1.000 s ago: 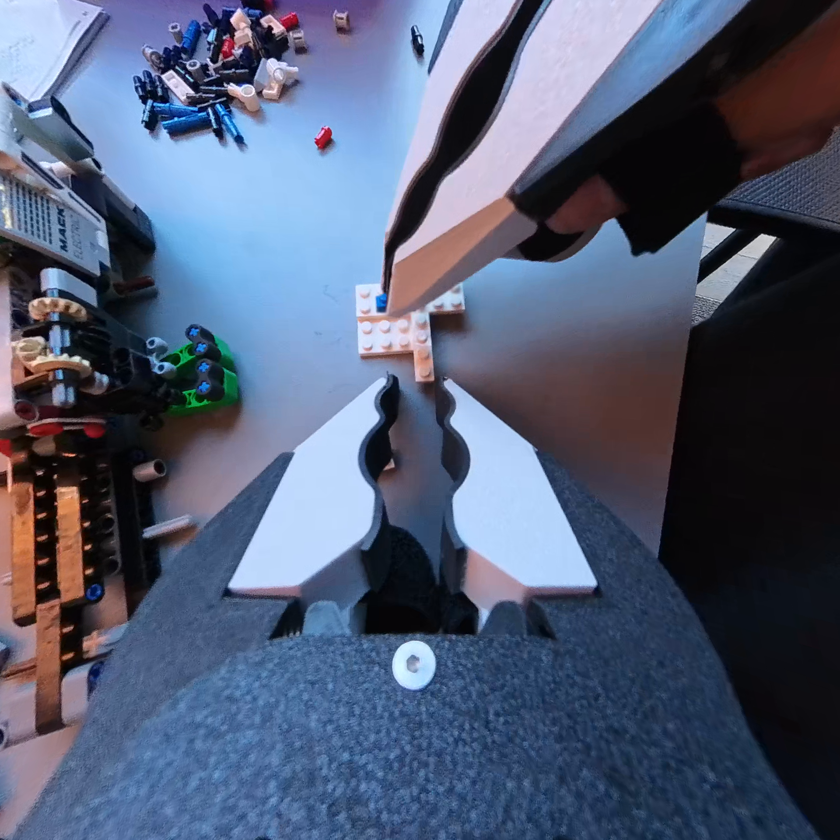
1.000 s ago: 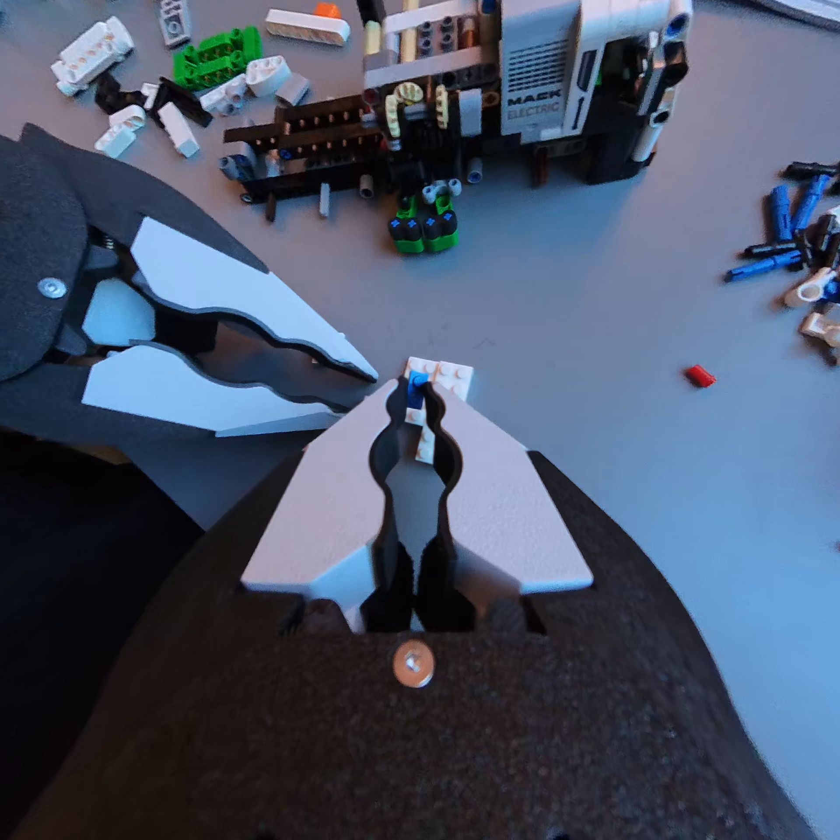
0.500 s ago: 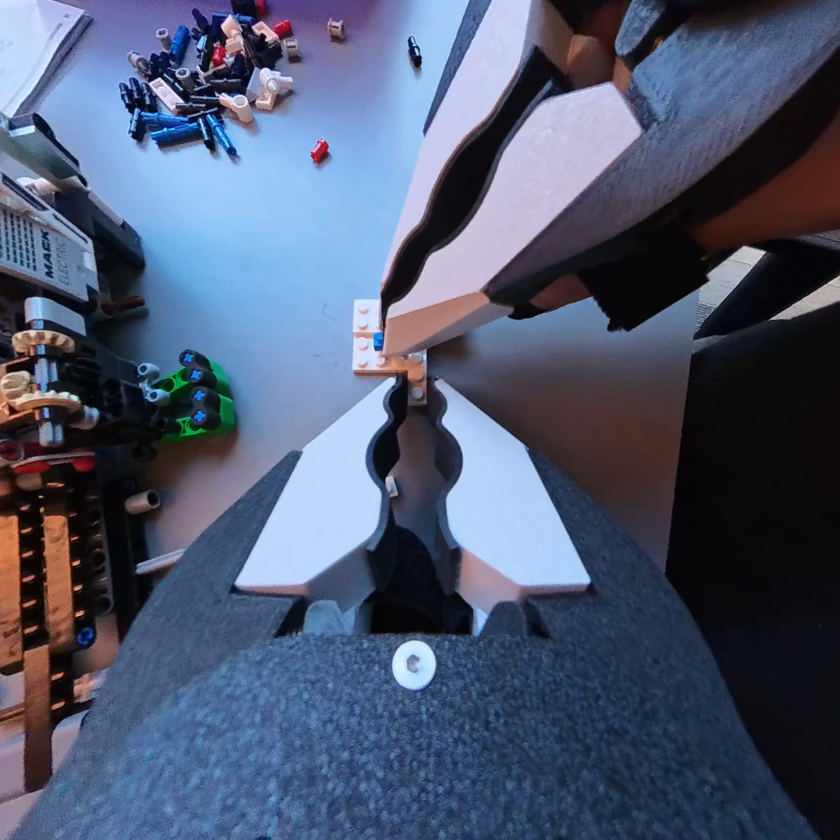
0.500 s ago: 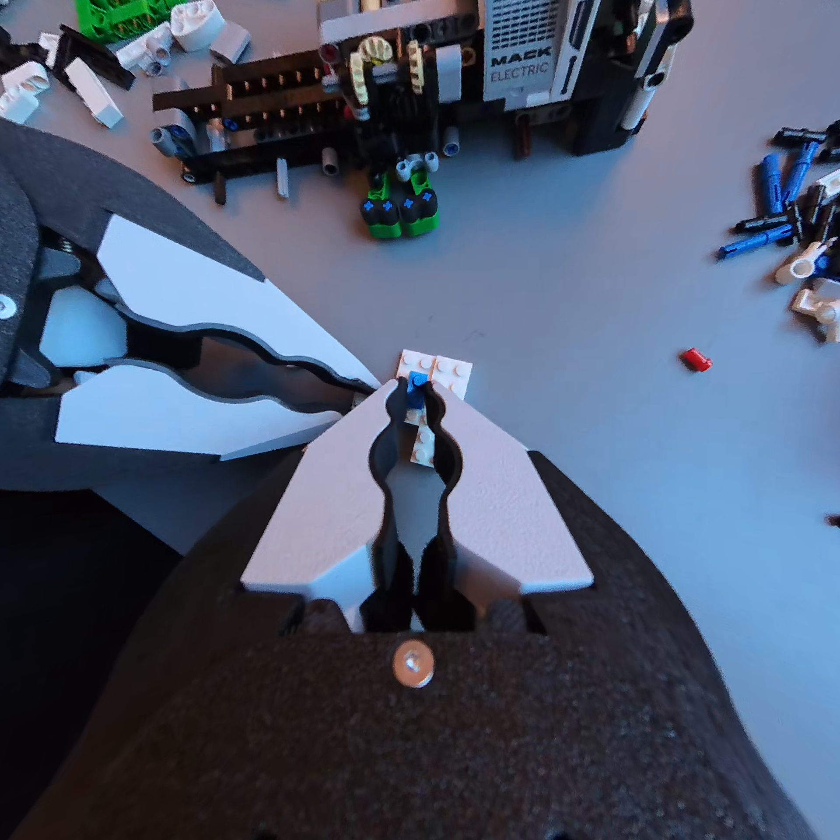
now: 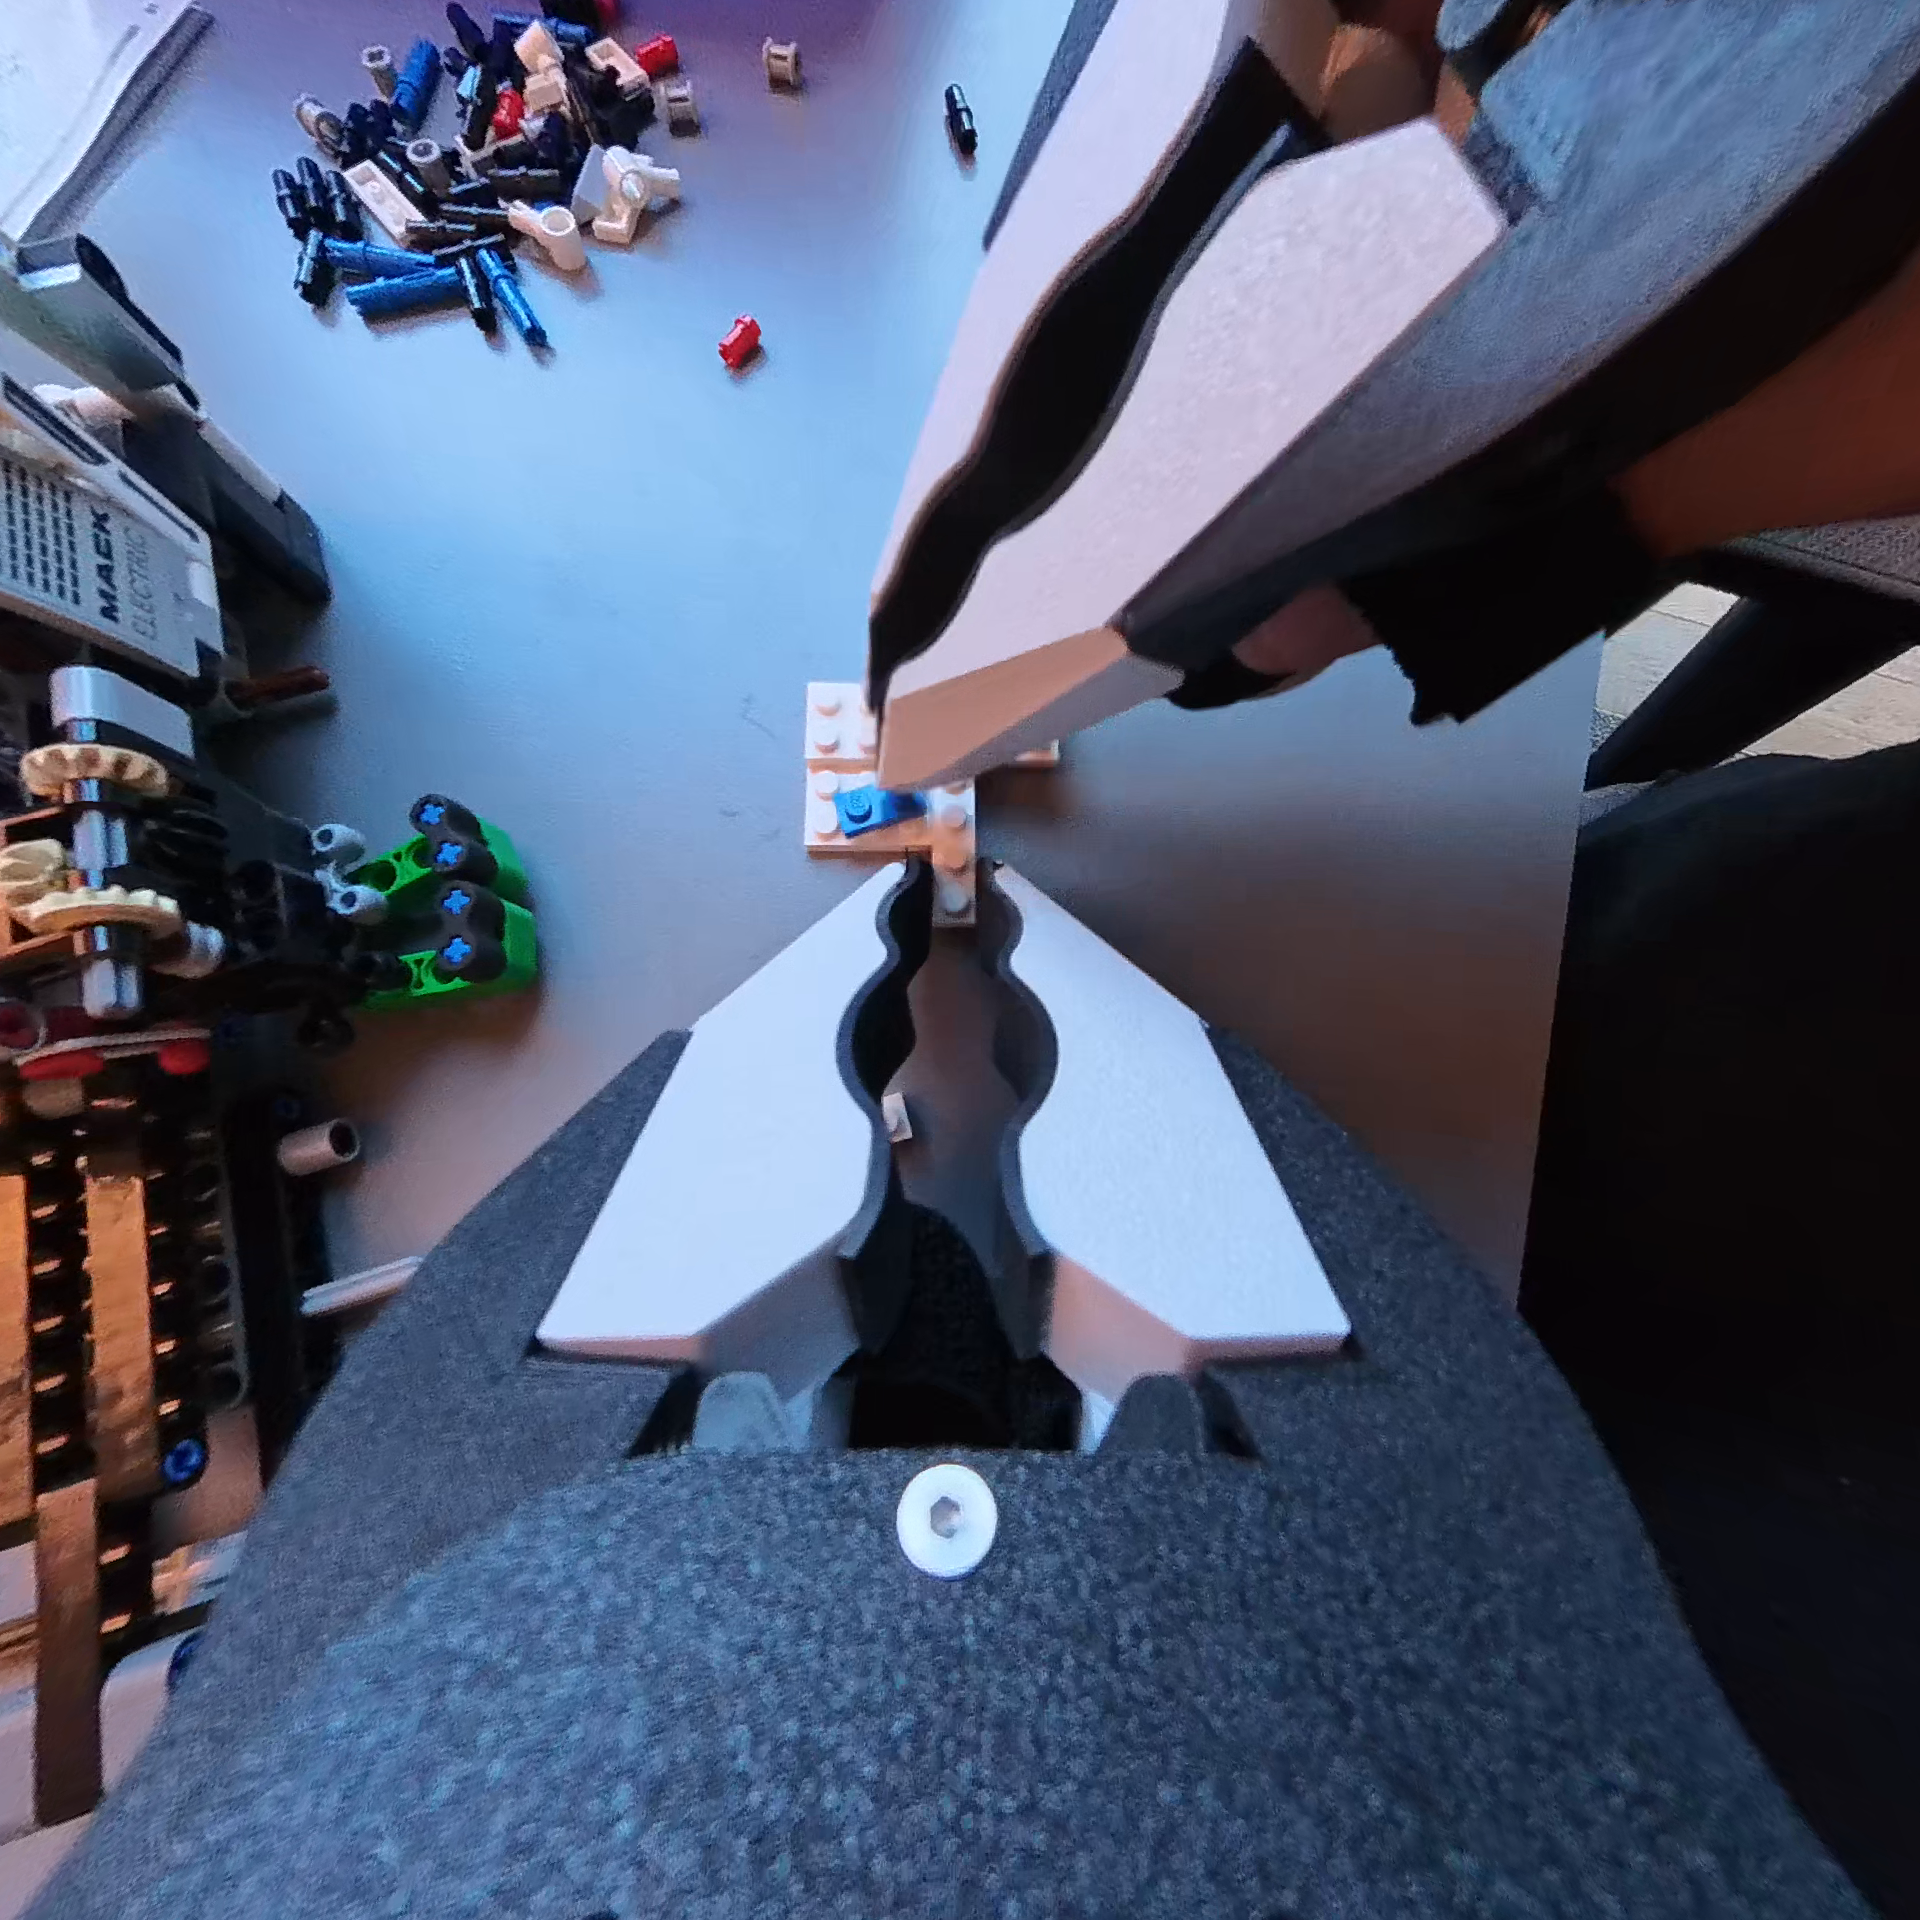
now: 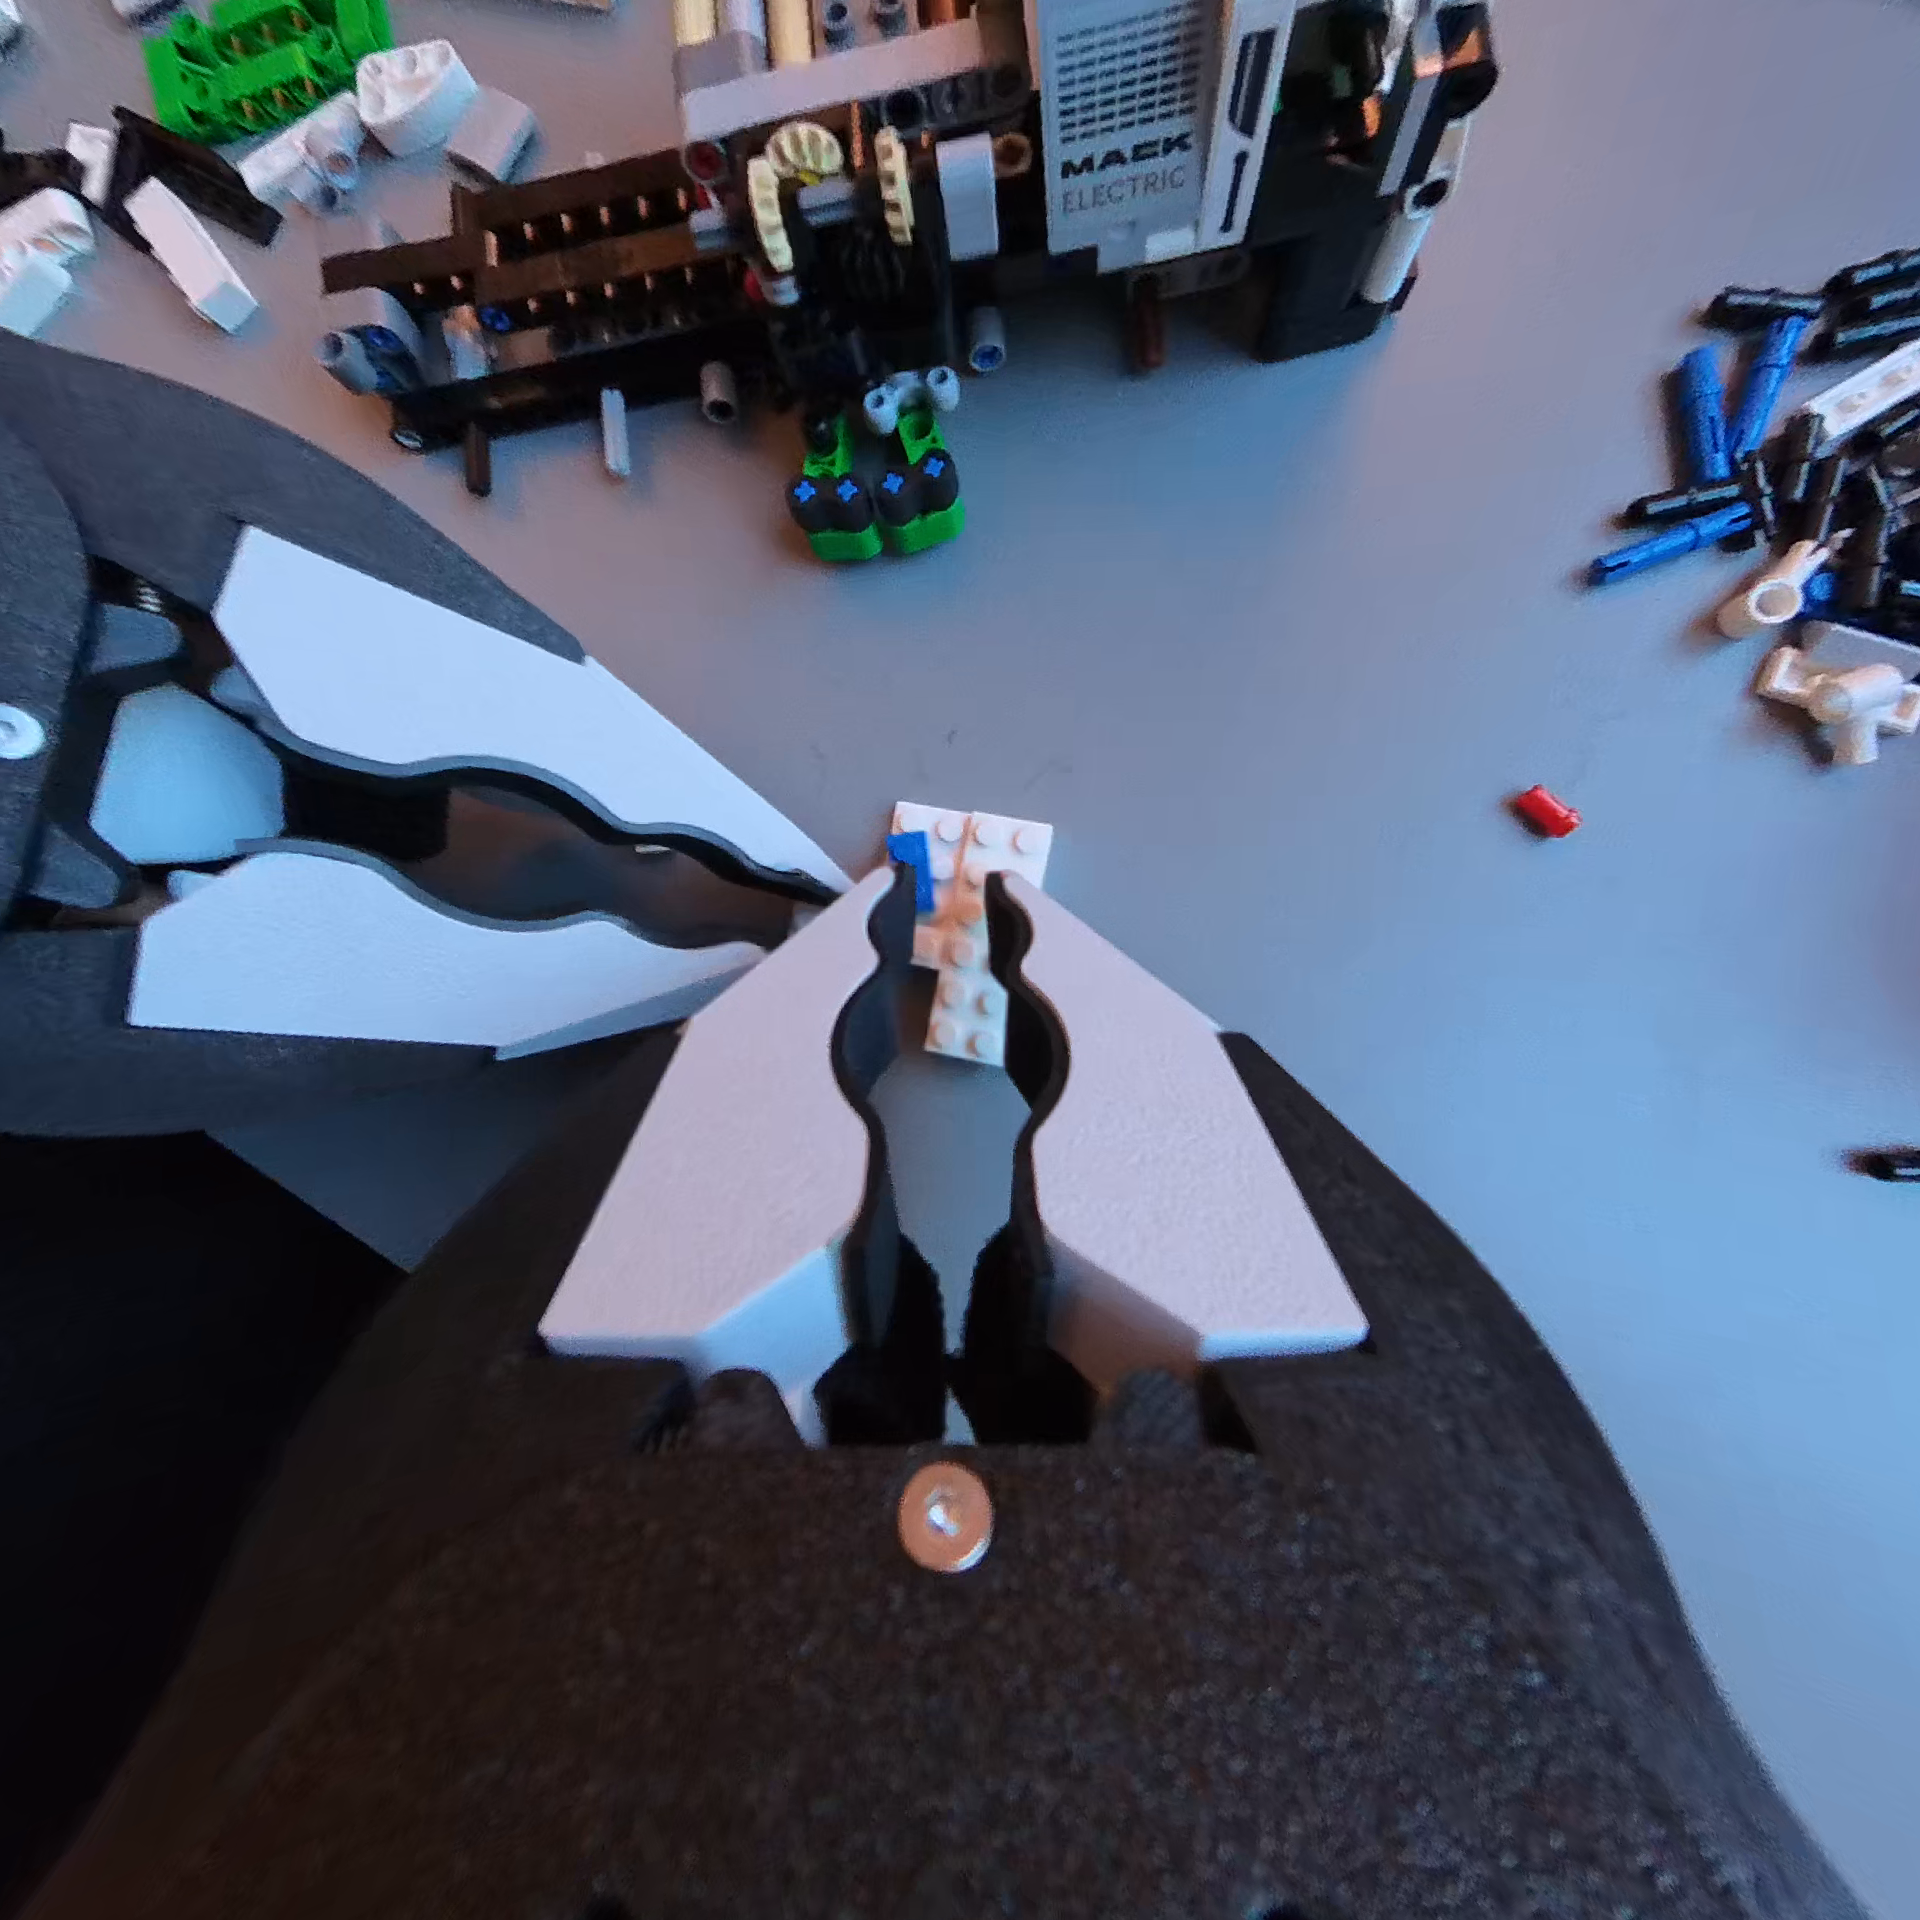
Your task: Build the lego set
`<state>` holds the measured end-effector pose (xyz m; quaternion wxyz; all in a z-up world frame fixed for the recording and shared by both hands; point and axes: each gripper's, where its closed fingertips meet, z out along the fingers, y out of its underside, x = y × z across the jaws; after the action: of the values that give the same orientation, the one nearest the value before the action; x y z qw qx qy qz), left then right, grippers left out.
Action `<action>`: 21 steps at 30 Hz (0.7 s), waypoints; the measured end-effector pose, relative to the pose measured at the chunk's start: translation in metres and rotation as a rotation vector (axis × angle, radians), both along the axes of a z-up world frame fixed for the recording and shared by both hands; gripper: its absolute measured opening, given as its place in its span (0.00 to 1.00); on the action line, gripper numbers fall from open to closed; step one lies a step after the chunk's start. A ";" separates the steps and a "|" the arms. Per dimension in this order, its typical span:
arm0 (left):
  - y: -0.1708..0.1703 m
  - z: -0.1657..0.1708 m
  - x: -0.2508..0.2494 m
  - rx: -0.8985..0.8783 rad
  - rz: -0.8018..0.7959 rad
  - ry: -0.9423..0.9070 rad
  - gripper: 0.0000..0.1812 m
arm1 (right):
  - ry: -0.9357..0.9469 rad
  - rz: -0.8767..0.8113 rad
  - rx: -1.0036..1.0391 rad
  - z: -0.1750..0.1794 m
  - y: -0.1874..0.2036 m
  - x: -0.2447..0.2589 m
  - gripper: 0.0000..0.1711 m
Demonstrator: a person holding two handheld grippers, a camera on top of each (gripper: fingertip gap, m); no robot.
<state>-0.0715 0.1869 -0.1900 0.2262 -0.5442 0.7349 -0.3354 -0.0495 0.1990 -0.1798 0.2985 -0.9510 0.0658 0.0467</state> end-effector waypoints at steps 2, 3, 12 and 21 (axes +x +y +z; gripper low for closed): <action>0.000 0.000 0.000 0.001 0.001 0.000 0.03 | -0.001 0.007 -0.004 -0.001 -0.001 0.001 0.07; 0.000 0.000 0.000 0.001 0.002 0.000 0.03 | 0.006 0.006 0.004 0.000 0.000 0.001 0.07; 0.001 0.000 0.000 0.007 0.006 -0.002 0.03 | -0.051 0.144 0.011 0.001 0.009 -0.013 0.05; 0.003 0.000 0.001 0.012 0.020 -0.004 0.03 | -0.061 0.085 -0.014 -0.002 0.004 -0.006 0.00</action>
<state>-0.0703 0.1896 -0.1900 0.2344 -0.5496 0.7309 -0.3298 -0.0552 0.2035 -0.1816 0.2913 -0.9560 0.0164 0.0300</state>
